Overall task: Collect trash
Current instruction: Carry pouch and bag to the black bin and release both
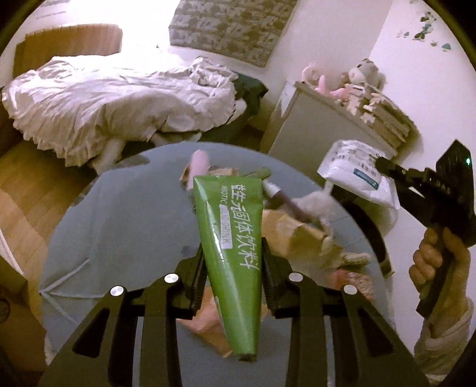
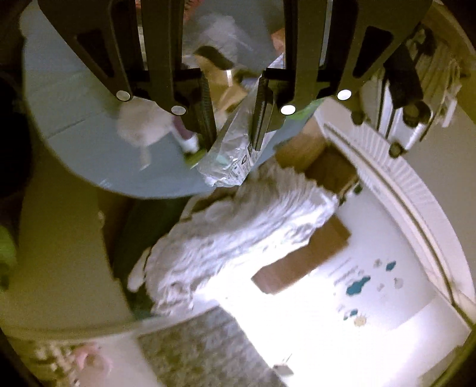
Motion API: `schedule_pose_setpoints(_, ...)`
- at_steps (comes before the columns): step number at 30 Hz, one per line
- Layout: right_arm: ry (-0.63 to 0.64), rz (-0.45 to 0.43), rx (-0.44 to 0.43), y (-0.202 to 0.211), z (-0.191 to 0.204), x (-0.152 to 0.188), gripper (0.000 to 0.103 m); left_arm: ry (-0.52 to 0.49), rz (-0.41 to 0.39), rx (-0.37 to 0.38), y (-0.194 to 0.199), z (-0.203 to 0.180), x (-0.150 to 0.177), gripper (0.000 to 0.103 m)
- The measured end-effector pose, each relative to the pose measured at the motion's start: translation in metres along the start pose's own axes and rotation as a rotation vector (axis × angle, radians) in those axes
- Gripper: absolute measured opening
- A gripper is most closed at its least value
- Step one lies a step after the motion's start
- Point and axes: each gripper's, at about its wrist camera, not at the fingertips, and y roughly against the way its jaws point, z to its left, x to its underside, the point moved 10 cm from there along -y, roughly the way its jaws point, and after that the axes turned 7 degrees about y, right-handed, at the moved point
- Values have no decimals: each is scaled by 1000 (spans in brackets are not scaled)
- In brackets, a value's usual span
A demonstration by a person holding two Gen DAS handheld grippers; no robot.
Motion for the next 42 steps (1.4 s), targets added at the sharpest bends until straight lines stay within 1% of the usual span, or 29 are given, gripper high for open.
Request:
schedule_pose_setpoints(6,-31,-109,81,57,-46,-14,25,-49,-18,67,-4,-46,-16,33)
schedule_pose_setpoints(11,-78,-178,156,98,-91,-18,25,-114,2,152,-23,-102,-26,33)
schedule_pose_setpoints(16,-154,-240,241,139,-150,-14,25,-181,28,250,-48,-165,-30,33)
schedule_pose_setpoints(17,-170,-250,260,146,-163,-12,25,-198,40,275,-57,-182,-30,33)
schedule_pose_setpoints(19,-208,-272,299,161,-191,-7,25,-215,57,305,-68,-202,-27,33)
schedule_pose_setpoints(23,-272,-289,365,179,-238,7,25,-239,124,379,-103,-249,-16,33)
schedule_pose_setpoints(26,-326,-293,411,187,-273,26,25,-238,182,419,-131,-278,-6,33)
schedule_pose_setpoints(29,-373,-291,442,189,-302,41,25,-240,233,438,-159,-304,5,33)
schedule_pose_setpoints(32,-412,-288,462,189,-323,55,25,-252,276,440,-183,-324,16,33)
schedule_pose_setpoints(37,-452,-278,477,185,-346,70,25,-267,329,435,-217,-346,30,33)
schedule_pose_setpoints(42,-478,-263,475,177,-359,80,25,-269,353,426,-234,-356,37,33)
